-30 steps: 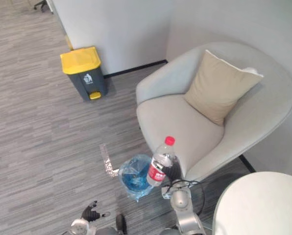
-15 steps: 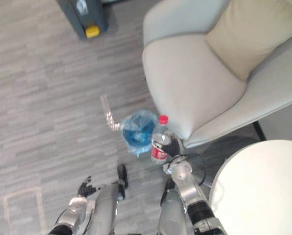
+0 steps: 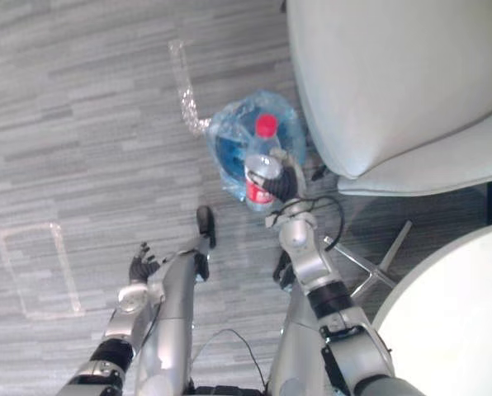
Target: Gather rubbish on tea table into small bin, then transfer packed bag to large trash can.
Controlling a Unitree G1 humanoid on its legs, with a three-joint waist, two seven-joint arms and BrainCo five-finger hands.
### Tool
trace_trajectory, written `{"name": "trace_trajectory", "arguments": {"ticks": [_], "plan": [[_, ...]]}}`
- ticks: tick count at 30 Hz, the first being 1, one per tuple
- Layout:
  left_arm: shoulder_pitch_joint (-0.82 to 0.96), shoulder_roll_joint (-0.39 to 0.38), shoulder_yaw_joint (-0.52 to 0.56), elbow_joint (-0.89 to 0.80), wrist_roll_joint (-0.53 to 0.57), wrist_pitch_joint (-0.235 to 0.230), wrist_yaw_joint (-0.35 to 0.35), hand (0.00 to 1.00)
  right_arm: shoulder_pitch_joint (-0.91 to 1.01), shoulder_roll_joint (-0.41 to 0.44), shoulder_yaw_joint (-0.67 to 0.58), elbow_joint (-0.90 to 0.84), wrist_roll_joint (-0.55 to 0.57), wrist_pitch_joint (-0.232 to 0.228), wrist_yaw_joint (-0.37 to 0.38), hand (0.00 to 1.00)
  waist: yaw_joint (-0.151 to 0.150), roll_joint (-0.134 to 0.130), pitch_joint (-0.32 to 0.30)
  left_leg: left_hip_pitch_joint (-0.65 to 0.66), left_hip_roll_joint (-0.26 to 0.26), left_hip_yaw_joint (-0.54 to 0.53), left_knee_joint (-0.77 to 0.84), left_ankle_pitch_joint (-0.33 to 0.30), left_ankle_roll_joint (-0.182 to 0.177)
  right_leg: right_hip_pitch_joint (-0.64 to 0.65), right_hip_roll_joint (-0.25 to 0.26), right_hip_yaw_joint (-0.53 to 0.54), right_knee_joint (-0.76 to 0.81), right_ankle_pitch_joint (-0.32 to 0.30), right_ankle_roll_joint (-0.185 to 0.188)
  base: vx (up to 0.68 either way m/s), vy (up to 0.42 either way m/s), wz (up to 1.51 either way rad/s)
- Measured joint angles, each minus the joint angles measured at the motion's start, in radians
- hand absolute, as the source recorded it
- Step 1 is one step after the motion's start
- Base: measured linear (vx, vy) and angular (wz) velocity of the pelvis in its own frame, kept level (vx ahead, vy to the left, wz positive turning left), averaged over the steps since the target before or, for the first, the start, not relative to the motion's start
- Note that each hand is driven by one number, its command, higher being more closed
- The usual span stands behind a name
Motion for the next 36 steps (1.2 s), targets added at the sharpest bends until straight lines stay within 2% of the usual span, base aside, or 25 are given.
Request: {"name": "trace_trajectory", "arguments": {"ticks": [4,11,12,21,27,31,36], "plan": [[0.011,-0.006,-0.014,-0.092,-0.004,-0.018,-0.008,0.00,-0.089,-0.060,-0.049,0.012,0.010,0.013,-0.015,1.00,0.026,-0.005,0.011,-0.070,-0.016,-0.018,0.016,0.007,0.000,-0.061,-0.023,-0.015,0.043,-0.017,-0.006,-0.07,0.010,0.21],[0.051,-0.015,-0.039,-0.207,-0.017,-0.030,-0.014,0.00,-0.177,-0.151,-0.086,0.085,0.058,0.018,-0.032,1.00,0.041,-0.004,0.017,-0.122,-0.028,-0.012,0.000,0.019,-0.002,-0.108,-0.051,-0.031,0.072,-0.035,-0.005,-0.05,0.011,0.19],[0.055,-0.013,-0.049,-0.229,-0.017,-0.034,-0.015,0.00,-0.186,-0.161,-0.087,0.100,0.059,0.019,-0.033,0.00,0.043,-0.004,0.017,-0.130,-0.029,-0.014,-0.002,0.024,0.001,-0.115,-0.051,-0.034,0.074,-0.038,-0.006,-0.04,0.025,0.10],[0.064,-0.012,-0.094,-0.344,-0.020,-0.046,-0.040,0.00,-0.202,-0.187,-0.113,0.143,0.099,0.017,-0.033,0.00,0.045,-0.004,0.016,-0.150,-0.044,-0.019,-0.033,0.048,0.007,-0.134,-0.065,-0.039,0.089,-0.053,-0.009,-0.05,0.029,0.13],[0.052,-0.015,-0.108,-0.307,-0.018,-0.038,-0.050,0.00,-0.190,-0.148,-0.089,0.142,0.094,0.017,-0.033,0.00,0.039,-0.005,0.011,-0.166,-0.032,-0.014,-0.018,0.048,0.008,-0.148,-0.058,-0.036,0.089,-0.053,-0.009,-0.06,0.036,-0.04],[0.022,-0.019,-0.109,-0.269,-0.016,-0.037,-0.050,0.00,-0.176,-0.123,-0.073,0.129,0.060,0.017,-0.033,0.00,0.039,-0.006,0.011,-0.164,-0.024,-0.013,-0.012,0.047,0.008,-0.148,-0.049,-0.030,0.093,-0.053,-0.009,-0.08,0.026,-0.06],[0.012,-0.019,-0.109,-0.246,0.003,-0.036,-0.050,0.00,-0.144,-0.129,-0.064,0.128,-0.085,0.016,-0.021,0.00,0.039,-0.006,0.009,-0.155,-0.012,-0.001,-0.008,0.047,0.008,-0.148,-0.042,-0.022,0.093,-0.050,-0.014,-0.08,0.019,-0.07]]}}
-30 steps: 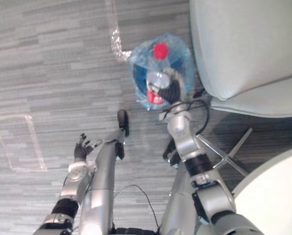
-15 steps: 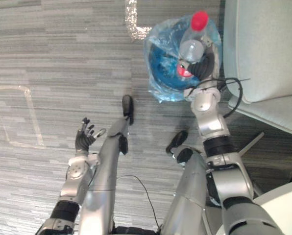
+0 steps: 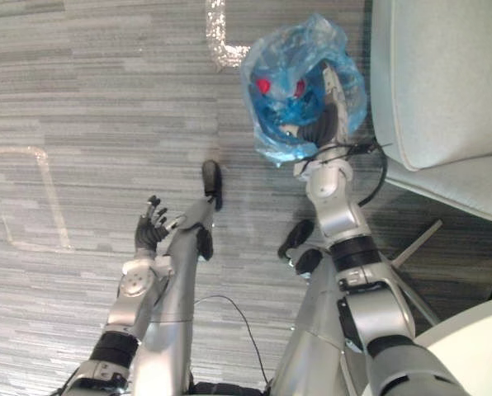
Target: Gather rubbish on tea table into small bin, then transfer packed bag to large trash can.
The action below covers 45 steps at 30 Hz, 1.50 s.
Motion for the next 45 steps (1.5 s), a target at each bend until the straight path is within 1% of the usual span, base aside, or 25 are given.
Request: {"name": "trace_trajectory", "arguments": {"ticks": [4,6,7,8,9,11,13,14,17,19,23,24,27,28,29,32,38,45], "plan": [[-0.007,0.002,-0.003,0.022,0.020,0.000,0.001,0.00,0.036,-0.013,0.054,0.000,-0.095,-0.001,0.014,0.00,-0.001,-0.002,-0.003,0.010,0.007,0.006,-0.002,0.000,0.000,0.005,0.009,0.008,-0.004,0.002,-0.002,-0.07,0.010,-0.07],[-0.057,0.022,0.008,0.121,0.020,-0.005,0.001,0.00,0.066,-0.014,0.112,0.008,-0.155,-0.001,0.036,0.00,-0.004,-0.008,-0.021,0.010,0.015,0.012,-0.019,0.000,0.000,0.004,0.015,0.001,-0.015,0.003,-0.004,-0.06,0.010,0.00],[-0.075,0.030,0.011,0.159,0.020,-0.006,0.003,0.00,0.070,-0.011,0.133,0.016,-0.162,-0.002,0.047,0.00,-0.007,-0.011,-0.027,0.010,0.016,0.013,-0.025,0.001,-0.001,0.004,0.016,-0.002,-0.020,0.004,-0.006,-0.04,0.009,-0.01],[-0.094,0.041,0.016,0.205,0.019,-0.007,0.005,0.00,0.066,0.004,0.163,0.049,-0.194,-0.005,0.052,0.00,-0.014,-0.018,-0.034,0.010,0.019,0.012,-0.029,0.008,-0.002,0.004,0.019,-0.004,-0.024,0.005,-0.006,-0.04,0.010,-0.03],[-0.106,0.051,0.021,0.232,0.019,-0.007,0.008,0.00,0.063,0.011,0.181,0.073,-0.201,-0.006,0.053,0.00,-0.017,-0.021,-0.036,0.010,0.019,0.011,-0.028,0.013,-0.001,0.005,0.020,-0.003,-0.025,0.005,-0.006,-0.04,0.016,-0.03],[-0.127,0.064,0.022,0.270,0.019,-0.007,0.017,0.00,0.052,0.016,0.200,0.128,-0.234,-0.006,0.055,0.00,-0.021,-0.021,-0.036,0.007,0.019,0.011,-0.027,0.021,0.000,0.004,0.022,-0.005,-0.030,0.005,-0.006,-0.04,0.018,0.01],[-0.147,0.075,0.023,0.308,0.017,-0.007,0.019,0.00,0.034,0.031,0.205,0.190,-0.272,0.009,0.057,0.00,-0.023,-0.021,-0.036,0.004,0.018,0.010,-0.028,0.023,0.003,0.004,0.022,-0.007,-0.032,0.005,-0.006,-0.04,0.024,0.02],[-0.154,0.077,0.023,0.321,0.017,-0.007,0.021,0.00,0.026,0.035,0.205,0.208,-0.275,0.014,0.058,0.00,-0.023,-0.021,-0.036,0.003,0.018,0.010,-0.028,0.020,-0.002,0.003,0.022,-0.008,-0.033,0.005,-0.006,-0.06,0.030,0.00],[-0.165,0.080,0.035,0.339,0.013,-0.009,0.025,0.00,-0.010,0.045,0.214,0.262,-0.308,0.024,0.058,0.00,-0.023,-0.024,-0.039,-0.017,0.017,0.009,-0.038,0.019,-0.002,-0.019,0.023,-0.007,-0.033,0.006,-0.005,-0.06,0.030,0.00],[-0.189,0.077,0.050,0.355,-0.005,-0.011,0.028,0.00,-0.050,0.053,0.218,0.325,-0.309,0.036,0.057,0.00,-0.024,-0.025,-0.040,-0.040,0.016,0.008,-0.043,0.022,-0.002,-0.043,0.023,-0.009,-0.032,0.007,-0.005,-0.06,0.034,0.05],[-0.203,0.078,0.053,0.364,-0.023,-0.014,0.042,0.00,-0.082,0.082,0.205,0.382,-0.310,0.058,0.056,0.00,-0.026,-0.025,-0.040,-0.058,0.010,0.008,-0.042,0.034,0.000,-0.062,0.017,-0.009,-0.027,0.007,-0.004,-0.04,0.033,0.05],[-0.204,0.076,0.053,0.365,-0.024,-0.021,0.042,0.00,-0.088,0.089,0.201,0.401,-0.310,0.062,0.056,1.00,-0.026,-0.025,-0.040,-0.061,0.007,0.007,-0.042,0.034,0.001,-0.065,0.014,-0.009,-0.024,0.006,-0.004,-0.04,0.031,0.08],[-0.206,0.076,0.054,0.365,-0.026,-0.032,0.042,0.00,-0.094,0.110,0.182,0.404,-0.310,0.070,0.040,1.00,-0.027,-0.025,-0.040,-0.073,0.004,0.002,-0.044,0.030,0.005,-0.073,0.013,-0.008,-0.020,0.005,-0.003,-0.10,0.055,0.07],[-0.212,0.073,0.060,0.364,-0.045,-0.033,0.042,0.00,-0.129,0.120,0.149,0.438,-0.307,0.071,0.037,1.00,-0.023,-0.028,-0.045,-0.089,0.001,0.009,-0.044,0.029,0.006,-0.094,0.006,-0.004,-0.006,0.003,-0.003,-0.20,0.105,0.09],[-0.211,0.072,0.058,0.365,-0.045,-0.043,0.042,0.00,-0.133,0.120,0.146,0.438,-0.304,0.071,0.036,1.00,-0.020,-0.028,-0.045,-0.089,0.001,0.009,-0.044,0.029,0.006,-0.094,0.006,-0.005,-0.006,0.003,-0.003,-0.17,0.089,0.08],[-0.211,0.071,0.055,0.364,-0.045,-0.051,0.042,0.00,-0.124,0.123,0.147,0.438,-0.300,0.071,0.035,1.00,-0.019,-0.028,-0.045,-0.091,0.001,0.009,-0.043,0.029,0.006,-0.095,0.005,-0.005,-0.005,0.003,-0.003,-0.07,0.037,0.00],[-0.212,0.072,0.051,0.358,-0.045,-0.036,0.044,0.00,-0.103,0.139,0.148,0.427,-0.284,0.068,0.041,1.00,-0.018,-0.028,-0.045,-0.091,0.002,0.009,-0.041,0.030,0.005,-0.098,0.006,-0.003,-0.002,0.003,-0.003,-0.06,0.030,-0.01],[-0.212,0.072,0.051,0.356,-0.042,-0.028,0.042,0.00,-0.073,0.142,0.145,0.330,-0.249,0.064,0.038,1.00,-0.018,-0.028,-0.045,-0.081,0.003,0.006,-0.024,0.030,0.006,-0.085,0.006,0.003,0.012,0.003,-0.004,-0.07,0.031,0.00]]}}
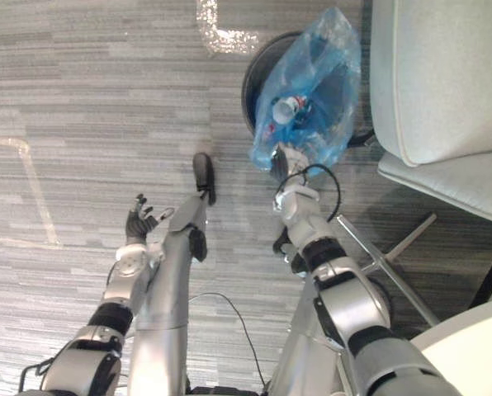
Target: Gather rubbish on tea table into small bin, then transfer packed bag to large trash can.
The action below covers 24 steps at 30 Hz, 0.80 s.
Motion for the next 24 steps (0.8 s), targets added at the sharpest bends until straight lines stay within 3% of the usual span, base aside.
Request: {"name": "trace_trajectory", "arguments": {"ticks": [5,12,20,24], "plan": [[0.014,-0.011,-0.005,0.000,0.001,0.016,-0.002,0.00,0.049,0.011,0.000,-0.079,0.022,-0.009,-0.001,1.00,0.000,-0.002,-0.002,0.064,0.003,0.000,-0.005,0.000,0.000,0.064,0.006,0.003,-0.007,0.000,0.000,-0.09,0.028,0.00],[0.093,-0.057,-0.086,-0.002,0.012,0.046,-0.025,0.00,0.219,0.069,0.003,-0.216,0.071,-0.015,0.001,1.00,-0.001,-0.011,-0.007,0.288,0.003,0.029,-0.137,0.012,-0.017,0.269,0.026,-0.012,-0.125,0.030,0.005,-0.06,-0.009,-0.02],[0.159,-0.042,-0.103,-0.003,0.020,0.050,-0.033,0.00,0.419,0.142,0.003,-0.379,0.160,-0.030,0.024,1.00,-0.004,-0.043,-0.034,0.545,-0.001,0.031,-0.230,0.030,-0.022,0.553,0.057,-0.043,-0.282,0.050,0.029,0.04,-0.014,-0.02],[0.192,-0.024,-0.155,-0.002,0.020,0.059,-0.047,0.00,0.520,0.177,0.023,-0.417,0.199,-0.048,0.062,1.00,-0.013,-0.065,-0.082,0.688,0.004,0.025,-0.327,0.039,-0.036,0.708,0.099,-0.064,-0.416,0.078,0.037,0.11,-0.059,-0.04]]}}
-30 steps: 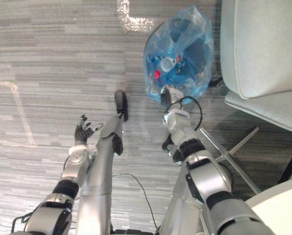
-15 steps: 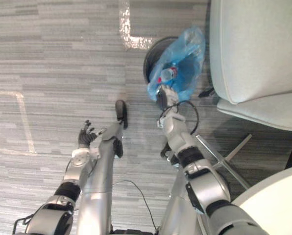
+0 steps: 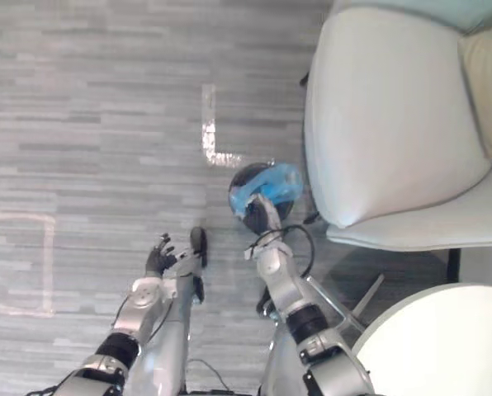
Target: Gather rubbish on tea table into small bin, then transfer packed bag to large trash can.
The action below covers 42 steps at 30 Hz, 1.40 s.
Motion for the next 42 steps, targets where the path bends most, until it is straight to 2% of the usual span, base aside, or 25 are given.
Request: {"name": "trace_trajectory", "arguments": {"ticks": [4,6,8,9,11,13,15,17,20,21,22,25,29,33,38,42], "plan": [[0.028,0.026,-0.048,0.000,0.000,0.008,-0.002,0.00,0.039,-0.002,0.024,-0.001,0.039,-0.020,0.037,1.00,-0.027,-0.015,-0.066,0.104,0.005,0.006,-0.098,0.029,0.003,0.109,0.041,-0.008,-0.137,0.048,0.007,0.13,-0.028,-0.12],[0.028,0.030,-0.053,-0.016,0.001,0.009,-0.002,0.00,0.051,-0.005,0.022,-0.022,0.061,-0.026,0.048,1.00,-0.033,-0.015,-0.069,0.155,0.005,0.010,-0.127,0.036,0.003,0.164,0.052,-0.008,-0.185,0.062,0.010,0.13,-0.016,-0.11],[0.040,0.032,-0.055,-0.078,0.002,0.014,-0.001,0.00,0.068,-0.013,0.018,-0.041,0.064,-0.038,0.062,1.00,-0.039,-0.016,-0.075,0.203,0.002,0.014,-0.157,0.039,0.000,0.208,0.058,-0.009,-0.216,0.068,0.014,0.10,-0.026,-0.05],[0.091,0.053,-0.066,-0.165,0.003,0.016,-0.001,0.00,0.073,-0.017,0.017,-0.042,0.068,-0.042,0.072,1.00,-0.042,-0.016,-0.087,0.224,-0.005,0.017,-0.171,0.042,0.000,0.227,0.060,-0.009,-0.228,0.069,0.014,0.10,-0.040,-0.06],[0.236,0.076,-0.094,-0.361,0.042,-0.022,-0.019,0.00,0.114,-0.046,0.015,-0.083,0.082,-0.045,0.080,1.00,-0.042,-0.013,-0.135,0.265,-0.005,0.022,-0.202,0.043,-0.001,0.259,0.065,-0.005,-0.264,0.075,0.019,0.11,-0.055,-0.10],[0.281,0.072,-0.093,-0.351,0.054,-0.032,-0.038,0.00,0.149,-0.068,-0.003,-0.138,0.101,-0.049,0.088,1.00,-0.035,-0.008,-0.153,0.322,-0.005,0.034,-0.236,0.045,-0.004,0.303,0.073,0.004,-0.301,0.084,0.018,0.07,-0.051,-0.18],[0.306,0.067,-0.092,-0.331,0.050,-0.016,-0.044,0.00,0.170,-0.080,-0.023,-0.184,0.109,-0.062,0.098,1.00,-0.039,-0.003,-0.177,0.362,-0.005,0.039,-0.274,0.053,-0.016,0.334,0.083,0.010,-0.329,0.093,0.018,0.06,-0.034,-0.19],[0.321,0.071,-0.090,-0.400,0.051,-0.013,-0.044,0.00,0.185,-0.101,-0.025,-0.227,0.147,-0.075,0.119,1.00,-0.042,-0.003,-0.195,0.410,-0.003,0.050,-0.304,0.061,-0.019,0.368,0.091,0.020,-0.354,0.097,0.019,0.03,-0.022,-0.15],[0.333,0.080,-0.090,-0.521,0.079,-0.024,-0.044,0.00,0.186,-0.115,-0.022,-0.255,0.187,-0.087,0.144,1.00,-0.045,0.001,-0.217,0.428,0.000,0.050,-0.304,0.060,-0.021,0.380,0.094,0.042,-0.370,0.105,0.020,0.00,-0.016,-0.23],[0.333,0.086,-0.087,-0.571,0.092,-0.034,-0.044,0.00,0.186,-0.126,-0.022,-0.279,0.212,-0.091,0.156,1.00,-0.045,0.012,-0.230,0.432,0.000,0.047,-0.304,0.059,-0.021,0.383,0.097,0.046,-0.381,0.117,0.020,0.01,-0.013,-0.21],[0.335,0.091,-0.083,-0.605,0.122,-0.037,-0.044,0.00,0.187,-0.137,-0.021,-0.303,0.242,-0.093,0.166,1.00,-0.056,0.025,-0.237,0.440,0.000,0.046,-0.304,0.060,-0.021,0.400,0.101,0.047,-0.403,0.132,0.023,0.00,-0.004,-0.18],[0.339,0.112,-0.078,-0.671,0.171,-0.052,-0.052,0.00,0.187,-0.158,-0.011,-0.335,0.317,-0.103,0.207,1.00,-0.070,0.031,-0.249,0.471,0.000,0.046,-0.305,0.057,-0.024,0.434,0.104,0.060,-0.436,0.154,0.025,-0.03,0.020,-0.14],[0.342,0.116,-0.083,-0.700,0.209,-0.061,-0.071,0.00,0.186,-0.182,0.001,-0.369,0.382,-0.115,0.241,1.00,-0.072,0.038,-0.256,0.484,0.004,0.051,-0.309,0.046,-0.029,0.442,0.109,0.080,-0.457,0.173,0.025,-0.09,0.038,-0.16],[0.345,0.153,-0.096,-0.747,0.227,-0.062,-0.085,0.00,0.185,-0.199,0.044,-0.392,0.458,-0.123,0.279,1.00,-0.073,0.039,-0.279,0.500,0.006,0.064,-0.312,0.037,-0.039,0.449,0.112,0.104,-0.476,0.188,0.023,-0.06,0.027,-0.16],[0.336,0.177,-0.152,-0.784,0.228,-0.063,-0.109,0.00,0.184,-0.206,0.069,-0.393,0.541,-0.123,0.318,1.00,-0.075,0.041,-0.330,0.501,0.012,0.075,-0.312,0.038,-0.037,0.454,0.120,0.119,-0.509,0.214,0.023,-0.01,0.007,-0.09],[0.297,0.183,-0.198,-0.784,0.228,-0.063,-0.129,0.00,0.171,-0.210,0.085,-0.393,0.571,-0.123,0.334,1.00,-0.078,0.044,-0.341,0.502,0.012,0.078,-0.312,0.045,-0.029,0.453,0.120,0.124,-0.510,0.219,0.025,0.00,0.001,-0.02]]}}
